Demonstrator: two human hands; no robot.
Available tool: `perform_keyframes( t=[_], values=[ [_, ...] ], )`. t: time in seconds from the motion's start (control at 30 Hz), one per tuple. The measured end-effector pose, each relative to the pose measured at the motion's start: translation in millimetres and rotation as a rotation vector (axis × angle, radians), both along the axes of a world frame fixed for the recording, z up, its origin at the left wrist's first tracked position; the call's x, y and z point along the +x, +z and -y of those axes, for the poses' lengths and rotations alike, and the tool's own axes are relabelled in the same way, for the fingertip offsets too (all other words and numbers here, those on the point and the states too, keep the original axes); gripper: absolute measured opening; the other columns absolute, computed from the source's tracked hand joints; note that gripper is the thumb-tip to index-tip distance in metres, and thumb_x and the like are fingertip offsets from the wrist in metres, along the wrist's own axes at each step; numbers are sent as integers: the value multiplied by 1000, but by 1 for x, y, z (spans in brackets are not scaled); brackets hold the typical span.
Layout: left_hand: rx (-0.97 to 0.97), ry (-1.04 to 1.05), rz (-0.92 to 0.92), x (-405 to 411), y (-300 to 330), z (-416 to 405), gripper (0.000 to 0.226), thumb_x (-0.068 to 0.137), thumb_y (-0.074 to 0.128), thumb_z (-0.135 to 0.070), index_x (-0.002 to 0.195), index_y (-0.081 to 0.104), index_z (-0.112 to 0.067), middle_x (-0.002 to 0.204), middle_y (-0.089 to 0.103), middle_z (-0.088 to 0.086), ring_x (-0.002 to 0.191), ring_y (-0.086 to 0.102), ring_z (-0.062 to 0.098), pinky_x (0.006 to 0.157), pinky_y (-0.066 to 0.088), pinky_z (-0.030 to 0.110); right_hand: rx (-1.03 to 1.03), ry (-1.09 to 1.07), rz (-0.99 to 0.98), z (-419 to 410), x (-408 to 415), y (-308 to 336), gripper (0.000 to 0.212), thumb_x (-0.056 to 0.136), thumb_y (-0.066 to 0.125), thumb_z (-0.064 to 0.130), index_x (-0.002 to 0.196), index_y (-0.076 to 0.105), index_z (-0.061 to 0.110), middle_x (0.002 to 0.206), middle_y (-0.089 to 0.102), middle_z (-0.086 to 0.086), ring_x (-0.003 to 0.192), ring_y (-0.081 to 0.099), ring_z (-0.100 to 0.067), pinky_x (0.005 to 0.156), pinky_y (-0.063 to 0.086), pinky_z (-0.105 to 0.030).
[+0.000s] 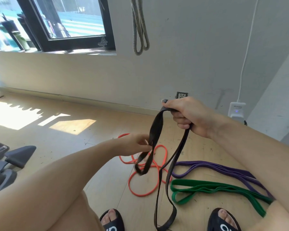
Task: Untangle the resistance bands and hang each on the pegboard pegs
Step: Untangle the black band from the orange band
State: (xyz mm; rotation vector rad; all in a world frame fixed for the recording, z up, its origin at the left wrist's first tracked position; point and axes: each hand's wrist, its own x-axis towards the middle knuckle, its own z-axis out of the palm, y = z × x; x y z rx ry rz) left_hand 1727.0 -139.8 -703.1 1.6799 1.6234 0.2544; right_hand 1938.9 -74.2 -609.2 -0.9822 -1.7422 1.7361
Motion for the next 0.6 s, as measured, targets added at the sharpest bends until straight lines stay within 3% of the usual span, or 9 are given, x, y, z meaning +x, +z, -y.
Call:
perform_keyframes(
  t=[0.13, 0.23, 0.37, 0.43, 0.57, 0.6],
  values=[
    [-45, -24, -79, -20, -7, 0, 10, 94, 68, -17, 96, 60, -12, 91, 65, 5, 85, 64, 20, 88, 56, 38, -35, -74, -37, -5, 4, -1, 21, 101, 60, 31, 87, 66, 17, 54, 26, 6, 44, 19, -9, 38, 20, -21],
    [-210, -109, -242, -36, -12, 6, 18, 90, 73, -16, 83, 57, -20, 84, 60, -4, 77, 57, 11, 74, 49, 24, -43, -154, -58, -9, 7, 1, 25, 101, 61, 30, 78, 58, 19, 55, 25, 6, 43, 18, -9, 37, 20, -20],
    [-282, -91, -309, -47, -12, 9, 20, 87, 75, -19, 84, 58, -30, 86, 61, -7, 79, 57, 9, 75, 46, 23, -47, -250, -40, -14, 9, -5, 31, 100, 62, 27, 72, 53, 20, 53, 26, 6, 43, 19, -9, 39, 19, -21],
    [-267, -94, -346, -49, -12, 9, 18, 86, 74, -18, 87, 58, -26, 88, 62, -4, 79, 57, 11, 73, 46, 24, -49, -292, -32, -18, 10, -8, 31, 100, 63, 26, 71, 54, 20, 52, 28, 6, 41, 20, -8, 38, 20, -21],
    [-209, -65, -434, -50, -12, 9, 23, 86, 72, -16, 106, 63, -11, 110, 69, 11, 102, 67, 27, 86, 57, 36, -27, -325, 13, -25, 13, -14, 22, 98, 65, 26, 80, 56, 16, 53, 29, 5, 41, 22, -9, 38, 23, -21],
    [-173, -51, -448, -51, -13, 9, 20, 88, 70, -15, 105, 62, -11, 109, 69, 12, 102, 67, 28, 83, 57, 34, -24, -330, 29, -26, 13, -16, 20, 97, 66, 26, 83, 56, 15, 52, 29, 6, 40, 23, -8, 38, 24, -21]
  ],
)
